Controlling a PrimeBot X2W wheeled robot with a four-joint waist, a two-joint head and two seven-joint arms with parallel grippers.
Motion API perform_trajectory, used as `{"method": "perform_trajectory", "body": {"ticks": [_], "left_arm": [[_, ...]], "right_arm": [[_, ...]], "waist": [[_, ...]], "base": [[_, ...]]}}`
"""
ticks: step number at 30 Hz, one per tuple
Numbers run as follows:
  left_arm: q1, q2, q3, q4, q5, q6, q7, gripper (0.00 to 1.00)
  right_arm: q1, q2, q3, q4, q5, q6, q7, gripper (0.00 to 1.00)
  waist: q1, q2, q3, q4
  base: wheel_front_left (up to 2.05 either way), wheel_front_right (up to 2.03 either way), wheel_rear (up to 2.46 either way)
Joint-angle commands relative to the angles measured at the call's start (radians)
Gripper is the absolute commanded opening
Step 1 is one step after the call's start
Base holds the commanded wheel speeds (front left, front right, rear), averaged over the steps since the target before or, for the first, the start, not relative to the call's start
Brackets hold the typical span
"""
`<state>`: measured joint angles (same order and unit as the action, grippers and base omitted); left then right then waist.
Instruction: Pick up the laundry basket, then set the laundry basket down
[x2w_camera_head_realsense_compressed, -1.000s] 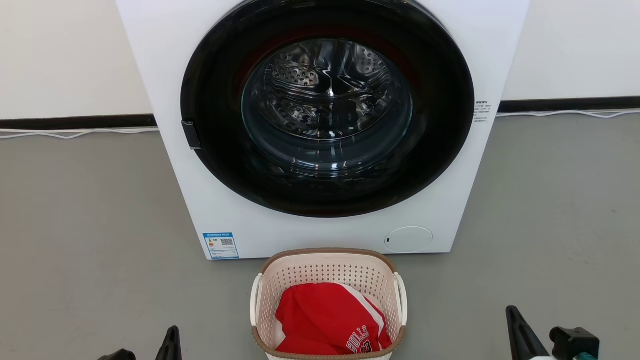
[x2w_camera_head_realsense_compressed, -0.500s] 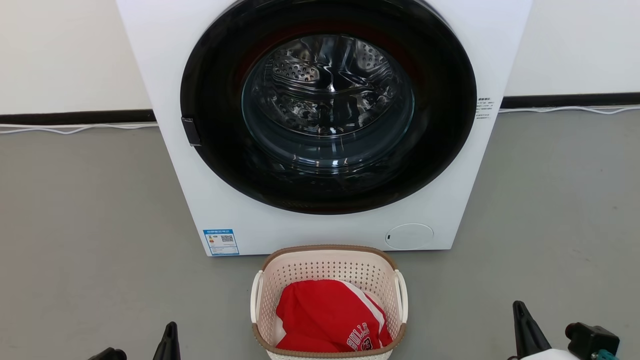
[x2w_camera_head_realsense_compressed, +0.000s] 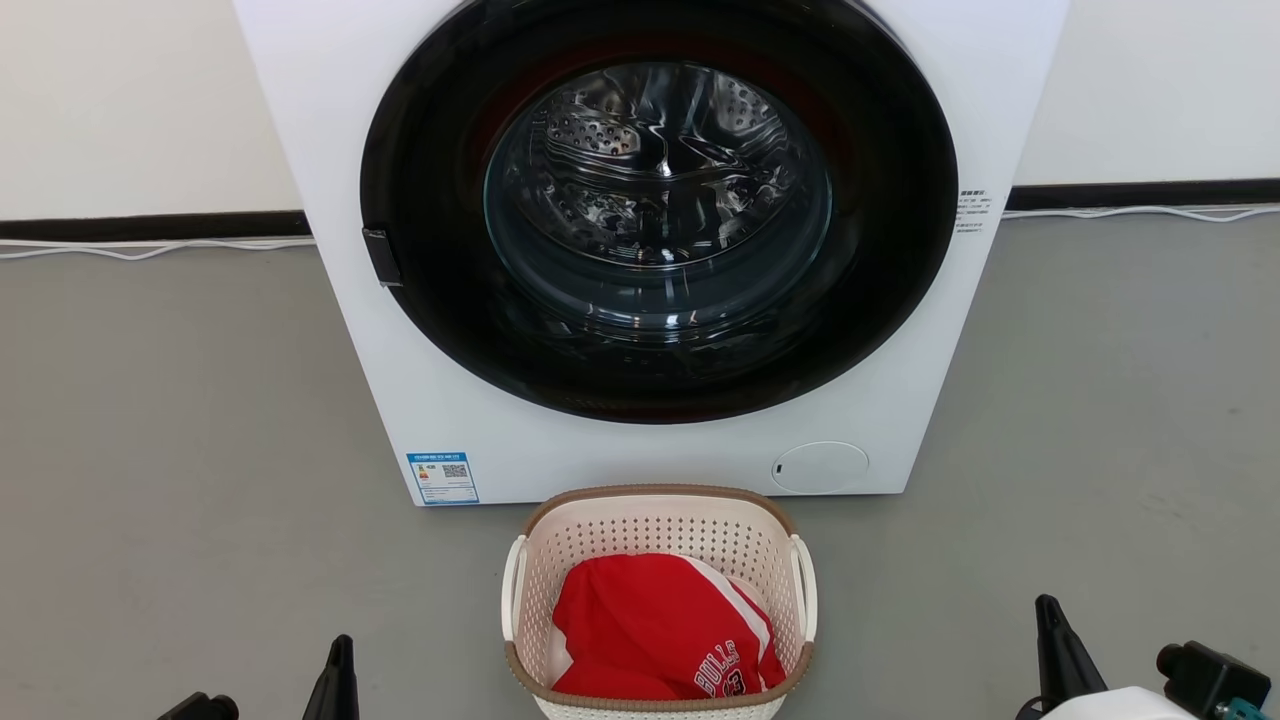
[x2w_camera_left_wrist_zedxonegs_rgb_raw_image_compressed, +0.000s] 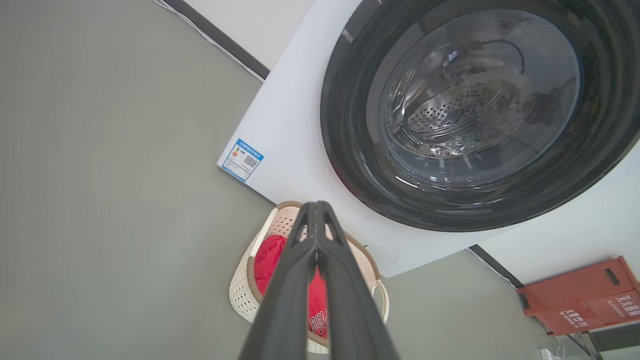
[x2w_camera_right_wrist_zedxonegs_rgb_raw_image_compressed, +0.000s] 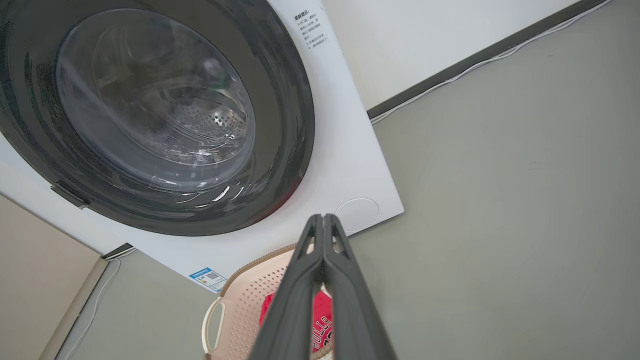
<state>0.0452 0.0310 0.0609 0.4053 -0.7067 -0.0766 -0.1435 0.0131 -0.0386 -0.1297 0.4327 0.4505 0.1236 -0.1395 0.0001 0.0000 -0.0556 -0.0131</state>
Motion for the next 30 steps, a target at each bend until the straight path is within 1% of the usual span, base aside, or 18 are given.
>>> {"method": "perform_trajectory", "body": {"ticks": [1,2,30], "left_arm": [[-0.058,0.007,0.013,-0.032,-0.021,-0.007,0.004,0.0],[-0.06,0.007,0.014,-0.035,-0.041,-0.008,0.01,0.0],[-0.091,0.011,0.027,-0.076,-0.328,-0.023,0.092,0.0]], "right_arm": [[-0.053,-0.007,0.006,-0.031,0.024,0.002,0.005,0.0],[-0.055,-0.007,0.006,-0.035,0.05,0.002,0.011,0.0],[-0.077,-0.009,0.009,-0.086,0.42,0.004,0.092,0.0]], "waist": [[-0.0001,0.0,0.0,0.0],[-0.0001,0.0,0.002,0.0],[-0.0001,0.0,0.021,0.005]], "base": [[0.0,0.0,0.0],[0.0,0.0,0.0],[0.0,0.0,0.0]]}}
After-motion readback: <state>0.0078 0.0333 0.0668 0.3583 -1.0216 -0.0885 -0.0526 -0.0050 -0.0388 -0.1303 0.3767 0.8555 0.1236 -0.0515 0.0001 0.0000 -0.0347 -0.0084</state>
